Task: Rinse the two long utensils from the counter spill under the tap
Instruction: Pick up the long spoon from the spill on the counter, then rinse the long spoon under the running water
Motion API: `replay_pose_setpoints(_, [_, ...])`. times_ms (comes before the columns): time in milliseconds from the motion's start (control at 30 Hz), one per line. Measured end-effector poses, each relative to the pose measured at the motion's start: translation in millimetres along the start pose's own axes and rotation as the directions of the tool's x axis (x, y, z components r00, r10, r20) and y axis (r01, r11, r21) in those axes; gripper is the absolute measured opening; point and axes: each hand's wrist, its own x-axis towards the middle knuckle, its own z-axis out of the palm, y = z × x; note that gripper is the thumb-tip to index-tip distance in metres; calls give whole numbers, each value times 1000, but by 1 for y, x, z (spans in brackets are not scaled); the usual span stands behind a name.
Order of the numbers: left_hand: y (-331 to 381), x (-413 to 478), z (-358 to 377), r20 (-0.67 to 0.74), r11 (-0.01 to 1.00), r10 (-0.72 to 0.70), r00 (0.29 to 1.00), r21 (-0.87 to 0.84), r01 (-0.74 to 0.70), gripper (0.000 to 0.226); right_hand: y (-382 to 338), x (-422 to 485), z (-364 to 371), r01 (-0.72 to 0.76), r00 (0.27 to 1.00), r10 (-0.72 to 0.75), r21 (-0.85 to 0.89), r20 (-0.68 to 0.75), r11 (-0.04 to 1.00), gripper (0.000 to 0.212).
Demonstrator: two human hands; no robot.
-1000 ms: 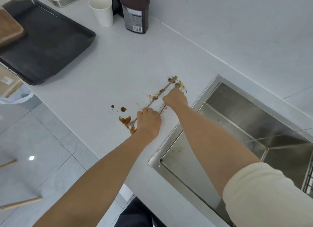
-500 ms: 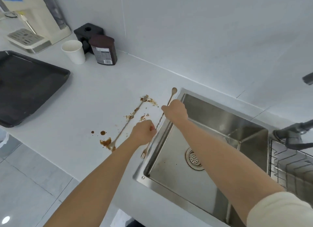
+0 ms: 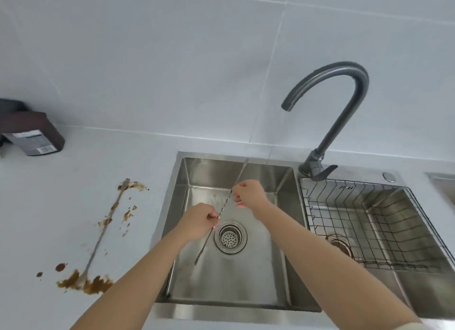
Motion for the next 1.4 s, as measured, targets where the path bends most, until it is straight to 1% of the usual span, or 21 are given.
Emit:
replay_pose_setpoints(133, [21, 10, 14, 35, 999, 44, 998, 26, -45, 14, 13, 0, -32, -54, 998, 46, 201, 46, 978, 22])
replay_pose_setpoints(233, [25, 17, 19, 24, 997, 59, 998, 41, -60, 12, 17, -1, -48, -85, 991, 54, 271, 121, 959, 15])
replay_pose_setpoints(300, [26, 22, 17, -8, 990, 81, 997, 113, -80, 12, 19, 3, -59, -114, 986, 71, 305, 150, 945, 10])
replay_pose_setpoints(367, [24, 27, 11, -41, 979, 102, 994, 180, -93, 16, 19, 7, -70, -137, 987, 93, 377, 134, 916, 2])
replay_pose_setpoints(433, [24, 32, 4, -65, 959, 125, 990, 265, -104, 17, 18, 14, -83, -147, 989, 115, 477, 95, 867, 17])
replay_pose_setpoints(533, [26, 41, -10, -82, 903, 179, 980, 410, -130, 22, 13, 26, -100, -146, 989, 126, 633, 77, 760, 40])
replay_pose_setpoints(567, [26, 45, -15, -89, 884, 198, 976, 446, -138, 25, 11, 31, -103, -154, 987, 137, 674, 79, 723, 44])
replay_pose_setpoints(633, [31, 51, -25, -94, 851, 221, 971, 506, -144, 35, 5, 40, -108, -158, 986, 141, 719, 84, 677, 39])
replay_pose_setpoints(667, [34, 55, -30, -92, 835, 232, 968, 530, -150, 36, 0, 45, -109, -154, 987, 132, 733, 88, 663, 34])
replay_pose_setpoints(733, [42, 64, -43, -109, 798, 270, 957, 581, -159, 28, -10, 53, -110, -132, 991, 101, 760, 88, 636, 28])
replay_pose_setpoints(867, [50, 83, -64, -148, 716, 309, 940, 686, -128, 22, -26, 68, -112, -92, 996, 49, 783, 78, 615, 30])
replay_pose_setpoints(933, [47, 92, -69, -187, 707, 378, 907, 691, -152, 13, -29, 76, -113, -83, 996, 25, 801, 85, 592, 32])
replay_pose_setpoints(1033, [43, 106, -74, -193, 670, 423, 885, 725, -162, 12, -29, 85, -114, -74, 996, 7, 812, 86, 579, 33])
replay_pose_setpoints(1067, [42, 109, -75, -165, 623, 445, 880, 763, -172, 15, -28, 87, -114, -66, 997, 0, 806, 81, 589, 31])
replay_pose_setpoints(1133, [43, 113, -79, -111, 538, 440, 891, 827, -163, 34, -26, 90, -114, -34, 998, -24, 785, 62, 618, 28])
replay_pose_setpoints(1200, [39, 118, -79, -108, 542, 420, 901, 827, -153, 44, -26, 91, -114, -2, 998, -50, 775, 43, 632, 24])
replay_pose_setpoints(1300, [40, 118, -78, -74, 514, 445, 892, 837, -187, 44, -24, 93, -112, 57, 998, -66, 762, -19, 645, 16])
replay_pose_setpoints(1400, [40, 119, -79, -72, 487, 492, 868, 849, -206, 44, -24, 93, -109, 109, 994, -75, 769, -80, 630, 12])
